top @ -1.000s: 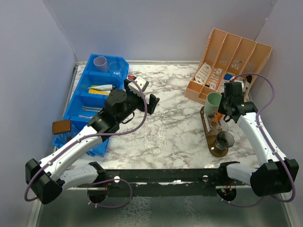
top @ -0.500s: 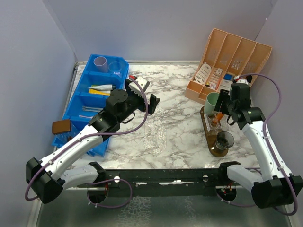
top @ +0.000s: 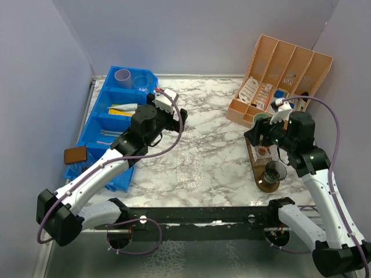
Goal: Prepare toiletry sets of a toothbrush and toothpaste on the tray
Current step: Place the toothpaste in the toothpaste holder, then pick up the toothpaste from the storage box.
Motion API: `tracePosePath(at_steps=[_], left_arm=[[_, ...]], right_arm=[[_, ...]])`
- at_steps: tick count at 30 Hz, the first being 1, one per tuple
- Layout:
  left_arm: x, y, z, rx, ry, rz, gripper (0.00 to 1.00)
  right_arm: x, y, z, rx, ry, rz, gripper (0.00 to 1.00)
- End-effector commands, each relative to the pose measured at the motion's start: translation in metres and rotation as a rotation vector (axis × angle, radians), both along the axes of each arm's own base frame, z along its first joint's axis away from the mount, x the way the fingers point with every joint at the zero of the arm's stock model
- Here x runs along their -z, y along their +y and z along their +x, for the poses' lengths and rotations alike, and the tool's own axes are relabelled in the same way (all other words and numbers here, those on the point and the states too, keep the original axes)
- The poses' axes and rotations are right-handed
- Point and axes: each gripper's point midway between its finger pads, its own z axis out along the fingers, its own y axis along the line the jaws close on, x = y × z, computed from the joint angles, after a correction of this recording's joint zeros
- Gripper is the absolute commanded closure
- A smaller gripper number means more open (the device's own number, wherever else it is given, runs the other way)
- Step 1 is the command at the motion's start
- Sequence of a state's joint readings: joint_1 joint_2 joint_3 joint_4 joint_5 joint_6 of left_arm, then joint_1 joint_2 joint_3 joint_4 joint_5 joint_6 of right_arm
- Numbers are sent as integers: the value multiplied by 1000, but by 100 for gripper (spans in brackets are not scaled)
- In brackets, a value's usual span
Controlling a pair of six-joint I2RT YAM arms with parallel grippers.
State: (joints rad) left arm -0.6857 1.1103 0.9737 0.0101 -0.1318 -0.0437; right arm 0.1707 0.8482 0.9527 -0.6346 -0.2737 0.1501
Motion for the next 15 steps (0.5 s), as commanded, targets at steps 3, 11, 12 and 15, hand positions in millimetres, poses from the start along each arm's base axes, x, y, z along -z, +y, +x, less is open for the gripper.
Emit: tracePosePath(at_steps=[3,11,12,15], left_arm=[[38,64,58,-276,116,3,1],[83,179,126,-831,487,-172,7],[90,189,131,-886,546,-208,10],[110,211,146,-1008,668,-289,15]], right_arm=[[-19,21,-18,-106,-142,46,36],[-39,8,-42,-32,-351,3,27],[-40,5,-45,-20,-374,2,26],[-48,-3,-51,13,-421,11,24]])
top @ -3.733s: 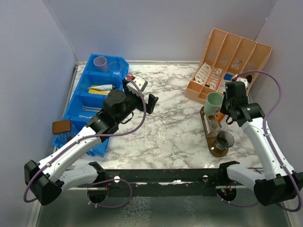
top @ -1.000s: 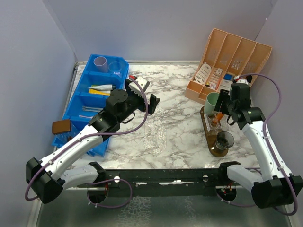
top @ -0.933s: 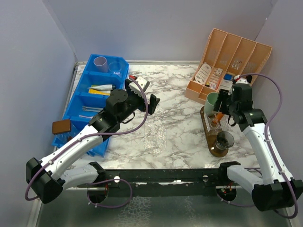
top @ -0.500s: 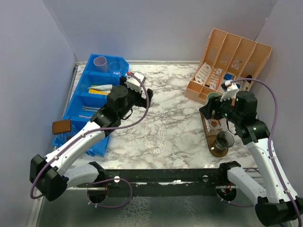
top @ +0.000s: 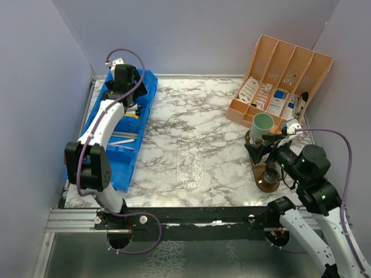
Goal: Prepare toiletry sets of a toothbrush and toothpaste on the tray
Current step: Pick up the toothpaste from the storage box.
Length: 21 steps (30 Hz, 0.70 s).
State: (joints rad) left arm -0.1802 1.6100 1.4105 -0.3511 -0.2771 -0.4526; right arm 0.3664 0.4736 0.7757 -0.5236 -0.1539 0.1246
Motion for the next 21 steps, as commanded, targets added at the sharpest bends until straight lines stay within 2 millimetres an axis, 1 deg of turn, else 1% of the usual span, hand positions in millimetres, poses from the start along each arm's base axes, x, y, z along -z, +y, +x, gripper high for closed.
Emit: tracePosePath(at_steps=[1,3,6,8,12,15,19,21], left_arm=[[40,36,3,-283,202,-178,16],[50,44,11,-353,235,-226,17],[64,49,22,-435,279,-282,19],[73,50,30,-475,299,-322,21],[85,44,48,-500,321,-390,27],[97,42,48,-558,367,-425,28],[110,47,39,-657,398,-437,28],[117,49,35,-702,404,-450,30]], right_arm=[[-16,-18,3,99,-106,12,24],[-17,-15,1,83,-109,22,24],[-16,-10,-2,52,-110,32,24],[-16,-9,-3,51,-113,34,24],[-17,-13,-4,67,-121,36,24],[-18,-14,-5,75,-127,38,24],[-19,-15,-4,80,-126,40,24],[-17,-16,-4,84,-121,39,24]])
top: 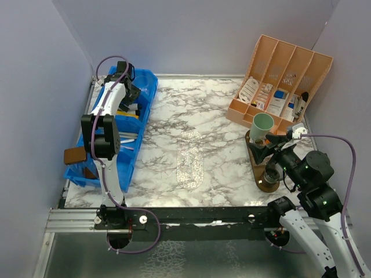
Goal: Prepare toiletry sets of a toothbrush and toothpaste on the tray
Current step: Pick up the toothpaste from the storage box.
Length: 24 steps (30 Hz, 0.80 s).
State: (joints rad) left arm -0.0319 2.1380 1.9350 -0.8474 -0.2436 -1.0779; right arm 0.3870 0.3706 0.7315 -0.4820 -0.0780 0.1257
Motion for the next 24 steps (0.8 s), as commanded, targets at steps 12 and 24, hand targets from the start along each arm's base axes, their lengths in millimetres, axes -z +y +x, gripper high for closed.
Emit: tracePosePath(at_steps=[12,24], left_arm=[[46,-10,5,-181,91,-173,36],[42,0,-3,-239,82,-139,52]], right_arm=[[-5,-5,4,39,-26,14,25],[-3,-5,4,39,-23,13,24]])
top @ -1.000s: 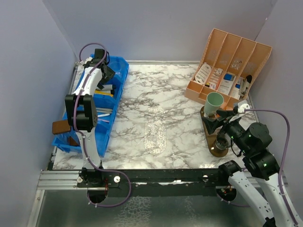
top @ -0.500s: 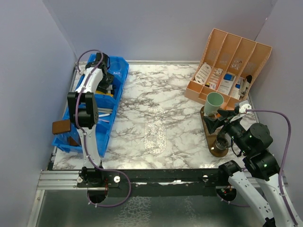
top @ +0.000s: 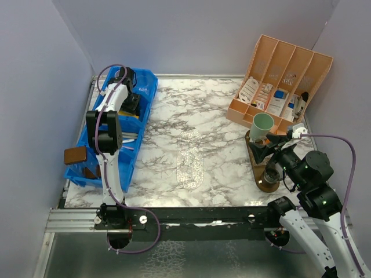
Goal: Prepare toiletry sets of a toothbrush and toothpaste on the tray
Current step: Pick up the toothpaste from the storage box.
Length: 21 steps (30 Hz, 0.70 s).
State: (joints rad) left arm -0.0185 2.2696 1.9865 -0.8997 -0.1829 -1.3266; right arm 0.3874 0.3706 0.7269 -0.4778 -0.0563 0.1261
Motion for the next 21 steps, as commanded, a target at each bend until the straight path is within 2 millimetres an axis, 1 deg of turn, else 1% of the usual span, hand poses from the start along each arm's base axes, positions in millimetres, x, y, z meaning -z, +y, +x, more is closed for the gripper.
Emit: tracePosePath(at_steps=[1,6,7,11,16,20,21], left_arm=[[-13,9,-9,-31,-7,21,53],[-47,10,-15,-26,-65,25,55],[-55,9,-17,-22,-79,23,59],[-81,8,-25,-8,-137,18,67],[-109,5,-39,17,-211,13,71],[-131,-2,-48,74,-278,-4,77],[-137,-4,-51,98,-302,-6,80]], right_arm=[[-4,-2,1,16,-23,14,24],[-4,-3,2,24,-22,13,24],[-4,-3,2,24,-22,13,24],[-3,-3,3,26,-19,12,24],[-2,-4,4,32,-14,9,24],[-1,-4,4,37,-7,6,24],[0,-5,5,41,-4,4,24]])
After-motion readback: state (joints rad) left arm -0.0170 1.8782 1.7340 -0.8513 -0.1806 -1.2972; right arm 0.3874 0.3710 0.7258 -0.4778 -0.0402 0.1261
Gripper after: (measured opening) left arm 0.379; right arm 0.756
